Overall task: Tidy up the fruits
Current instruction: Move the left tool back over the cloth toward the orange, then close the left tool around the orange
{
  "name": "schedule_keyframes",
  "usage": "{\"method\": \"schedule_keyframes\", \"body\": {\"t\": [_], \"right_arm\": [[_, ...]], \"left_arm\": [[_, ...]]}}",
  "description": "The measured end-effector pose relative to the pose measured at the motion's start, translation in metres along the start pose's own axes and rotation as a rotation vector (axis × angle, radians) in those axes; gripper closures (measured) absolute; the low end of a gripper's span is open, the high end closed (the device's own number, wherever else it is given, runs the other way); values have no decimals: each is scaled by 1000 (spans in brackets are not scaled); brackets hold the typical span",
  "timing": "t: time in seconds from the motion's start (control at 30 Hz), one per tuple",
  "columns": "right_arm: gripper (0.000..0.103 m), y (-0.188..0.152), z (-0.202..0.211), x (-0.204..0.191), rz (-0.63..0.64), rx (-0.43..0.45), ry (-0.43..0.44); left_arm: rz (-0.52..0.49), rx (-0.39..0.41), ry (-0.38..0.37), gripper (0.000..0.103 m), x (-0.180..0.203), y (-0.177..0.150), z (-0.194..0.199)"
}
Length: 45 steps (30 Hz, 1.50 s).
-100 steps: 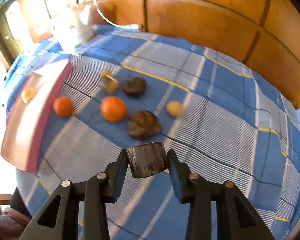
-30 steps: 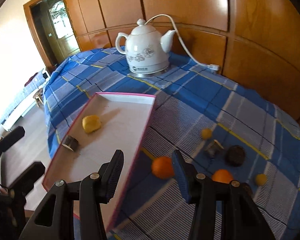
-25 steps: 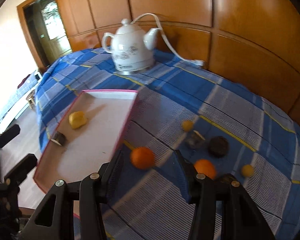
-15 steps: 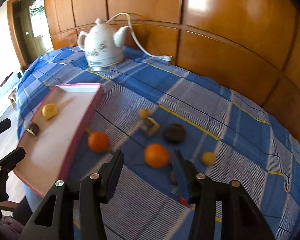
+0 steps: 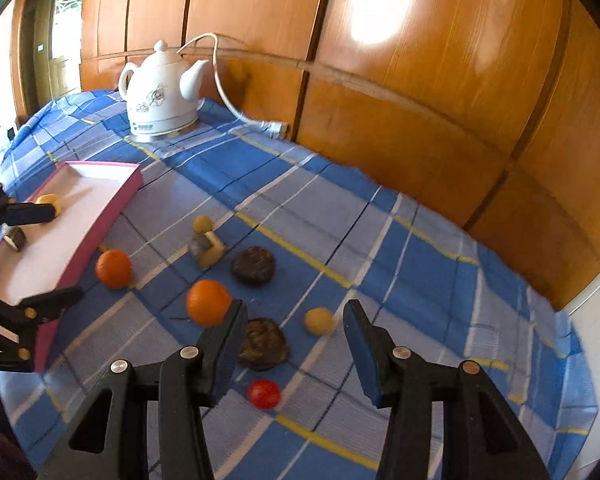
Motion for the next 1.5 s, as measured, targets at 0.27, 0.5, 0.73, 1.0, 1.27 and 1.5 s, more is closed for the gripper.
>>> {"method": "schedule_keyframes", "body": {"t": [0.27, 0.5, 0.73, 1.0, 1.27, 1.5], "right_arm": [[52, 1, 2, 16, -33, 63, -64], [52, 3, 4, 30, -95, 73, -86], [52, 2, -3, 35, -120, 51, -83], [52, -3, -12, 57, -250, 11, -34], [52, -12, -25, 67, -339, -54, 21], [52, -19, -35, 70, -387, -101, 65]], "left_arm": [[-93, -82, 16, 23, 7, 9, -43], [-82, -159, -13, 37, 5, 4, -65], [-64, -211, -58, 52, 10, 0, -80], [-16, -214, -144, 64, 7, 4, -85], [74, -160, -220, 64, -1, 5, -62], [78, -129, -226, 64, 16, 1, -40]]}}
Point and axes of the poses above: each gripper's, at about its wrist camera, not at the fingertips, and z roughly against the way its jaws point, x to its right, y to its top, the point moved 4 cm from there along -z, roughly the way its jaws point, and after that the axes turned 7 degrees about y, right-handed, at the moved point
